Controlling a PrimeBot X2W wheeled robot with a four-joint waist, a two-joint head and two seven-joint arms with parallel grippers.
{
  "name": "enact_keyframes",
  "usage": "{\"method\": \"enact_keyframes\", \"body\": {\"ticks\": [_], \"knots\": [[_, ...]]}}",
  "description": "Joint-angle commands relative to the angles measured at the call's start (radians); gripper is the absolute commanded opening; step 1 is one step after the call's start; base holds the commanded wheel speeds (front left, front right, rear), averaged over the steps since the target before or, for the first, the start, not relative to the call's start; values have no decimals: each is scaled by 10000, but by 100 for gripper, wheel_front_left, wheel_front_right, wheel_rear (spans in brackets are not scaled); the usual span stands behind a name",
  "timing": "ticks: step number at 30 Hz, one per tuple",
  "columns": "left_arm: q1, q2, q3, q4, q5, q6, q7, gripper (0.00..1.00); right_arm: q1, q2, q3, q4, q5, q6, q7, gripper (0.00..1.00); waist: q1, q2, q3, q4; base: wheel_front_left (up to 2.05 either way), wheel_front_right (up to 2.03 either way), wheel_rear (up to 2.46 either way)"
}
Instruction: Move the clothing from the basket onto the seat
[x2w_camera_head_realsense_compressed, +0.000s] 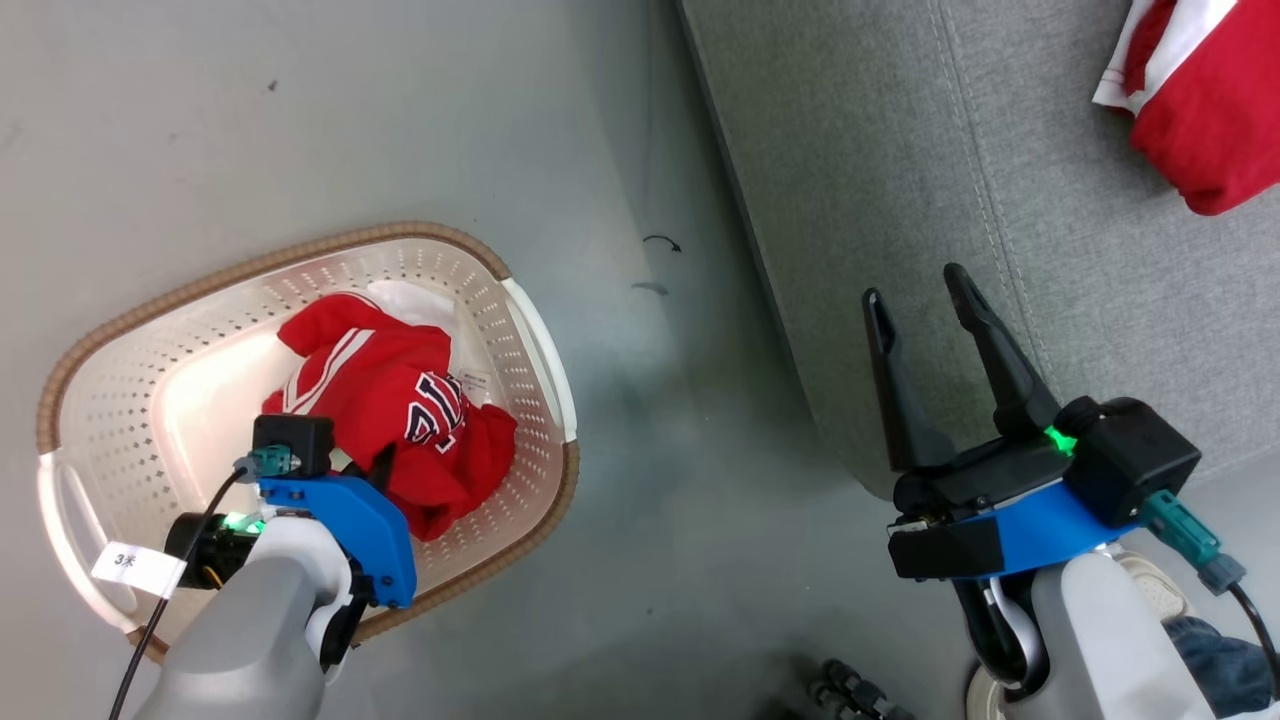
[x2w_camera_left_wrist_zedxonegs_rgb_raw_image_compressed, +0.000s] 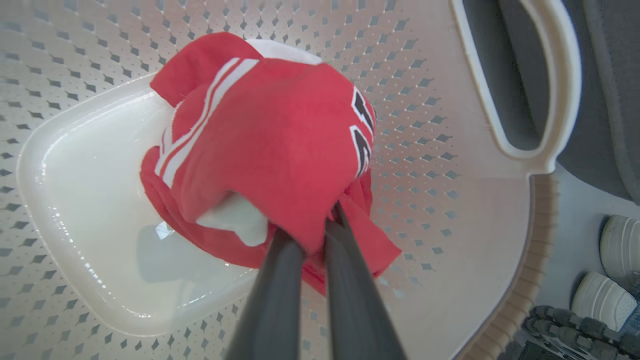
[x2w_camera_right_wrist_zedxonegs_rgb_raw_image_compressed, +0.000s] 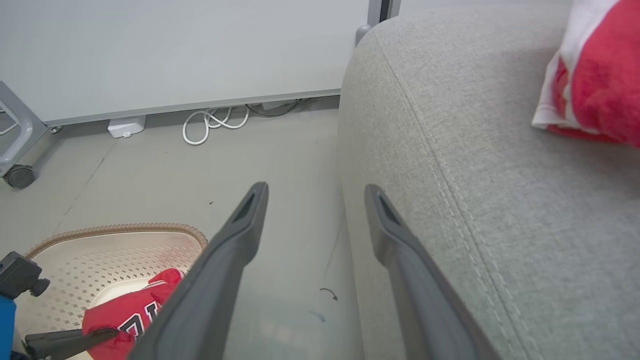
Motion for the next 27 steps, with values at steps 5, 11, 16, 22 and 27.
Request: {"method": "enact_keyframes", "body": {"ticks": [5, 11, 16, 22, 27], "knots": [[161, -124, -245, -90, -308, -7, -358, 0, -221, 5, 13, 125, -143, 5, -43, 100, 0, 1, -425, 244, 0, 0, 0], [327, -491, -742, 163, -307, -7, -849, 0, -271, 1, -3, 234, -407, 5, 76, 100, 0, 1, -1234, 785, 0, 0, 0], [-33, -1035, -1109, 505, -357, -8, -1019, 0, -163, -1, -141, 284, -705, 5, 276, 100, 0, 1, -2044, 1341, 0, 0, 0], [284, -1031, -2067, 126, -578, -8, -1345, 0, 124, -4, -281, 307, -922, 3, 528, 100, 0, 1, -3012, 1994, 0, 0, 0], [260, -1351, -2699, -102, -683, -8, -1513, 0, 435, -4, -334, 381, -1009, 3, 732, 100, 0, 1, -3898, 2425, 0, 0, 0]]}}
